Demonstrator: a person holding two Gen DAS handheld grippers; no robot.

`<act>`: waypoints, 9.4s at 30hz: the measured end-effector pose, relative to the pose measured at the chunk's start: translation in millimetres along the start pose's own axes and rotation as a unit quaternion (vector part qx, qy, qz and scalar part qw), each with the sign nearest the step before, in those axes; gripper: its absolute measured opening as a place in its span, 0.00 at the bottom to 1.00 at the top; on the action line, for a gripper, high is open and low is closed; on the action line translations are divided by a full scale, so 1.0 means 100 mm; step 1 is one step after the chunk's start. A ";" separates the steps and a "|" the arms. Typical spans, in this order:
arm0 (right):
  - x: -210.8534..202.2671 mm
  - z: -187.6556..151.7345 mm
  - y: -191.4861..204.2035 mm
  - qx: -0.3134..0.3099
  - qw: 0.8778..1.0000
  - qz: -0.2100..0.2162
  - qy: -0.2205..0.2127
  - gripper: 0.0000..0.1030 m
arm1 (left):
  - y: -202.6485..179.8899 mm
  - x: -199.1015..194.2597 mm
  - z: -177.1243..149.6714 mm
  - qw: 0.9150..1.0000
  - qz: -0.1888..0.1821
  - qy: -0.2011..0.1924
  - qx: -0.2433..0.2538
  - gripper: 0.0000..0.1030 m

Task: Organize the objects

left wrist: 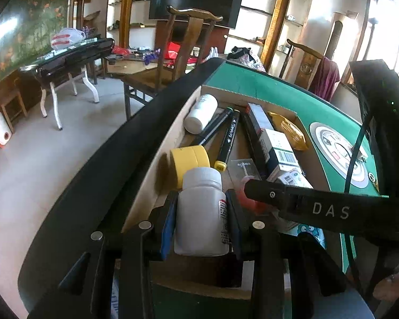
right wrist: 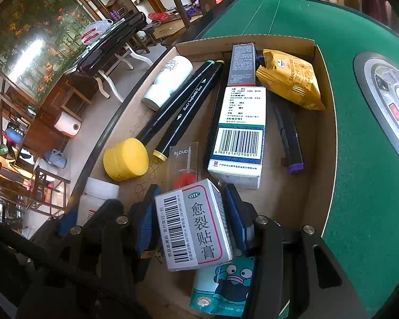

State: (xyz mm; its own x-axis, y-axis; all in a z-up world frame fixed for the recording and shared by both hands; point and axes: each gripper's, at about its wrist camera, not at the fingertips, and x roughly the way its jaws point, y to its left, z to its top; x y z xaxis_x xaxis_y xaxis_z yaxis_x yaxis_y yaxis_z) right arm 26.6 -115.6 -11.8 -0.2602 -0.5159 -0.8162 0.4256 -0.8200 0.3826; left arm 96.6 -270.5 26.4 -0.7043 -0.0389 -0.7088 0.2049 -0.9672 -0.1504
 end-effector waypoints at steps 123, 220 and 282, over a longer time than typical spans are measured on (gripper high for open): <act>-2.12 -0.47 -3.91 0.293 0.925 -0.099 -0.221 0.70 | -4.53 1.85 0.65 0.959 -0.112 0.116 0.232 0.37; -0.65 0.39 -0.52 0.026 0.999 -0.020 -0.028 0.42 | -0.36 0.31 0.38 1.000 -0.011 0.027 0.008 0.38; -1.21 -0.60 -0.39 -0.032 0.983 -0.128 -0.131 0.56 | -0.67 -1.01 0.10 0.978 0.117 -0.171 -0.005 0.79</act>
State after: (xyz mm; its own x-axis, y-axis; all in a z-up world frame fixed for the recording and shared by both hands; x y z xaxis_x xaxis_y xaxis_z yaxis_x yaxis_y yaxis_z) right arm 93.5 -6.6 46.3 -0.5762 -0.3480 -0.7395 0.3685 -0.9183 0.1449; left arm 147.0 -204.0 114.9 -0.8230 -0.3424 -0.4533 0.3934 -0.9192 -0.0200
